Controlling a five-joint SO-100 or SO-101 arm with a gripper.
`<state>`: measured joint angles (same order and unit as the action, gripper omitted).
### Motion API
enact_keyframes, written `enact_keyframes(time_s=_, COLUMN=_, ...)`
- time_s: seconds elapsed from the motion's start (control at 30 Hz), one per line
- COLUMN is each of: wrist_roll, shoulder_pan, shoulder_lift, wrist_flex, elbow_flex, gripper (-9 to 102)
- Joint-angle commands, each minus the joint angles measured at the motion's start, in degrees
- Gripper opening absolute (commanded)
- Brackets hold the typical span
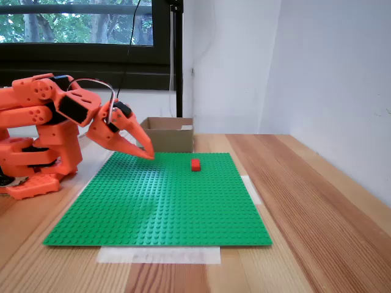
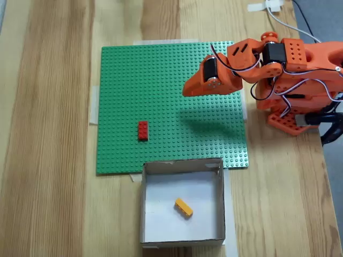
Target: Pick the yellow lego block and put it in the box.
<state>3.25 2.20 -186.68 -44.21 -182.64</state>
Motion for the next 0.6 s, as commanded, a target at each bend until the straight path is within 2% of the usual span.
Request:
enact_keyframes(time_s=0.0, wrist_roll=0.1, shoulder_pan=-0.3, shoulder_lift=-0.4, wrist_flex=-0.1, elbow_flex=-0.4, gripper=-1)
enact_keyframes(time_s=0.57, wrist_roll=1.1, shoulder_pan=-0.7, shoulder_lift=-0.4, wrist_flex=-0.2, elbow_flex=-0.4, gripper=-1)
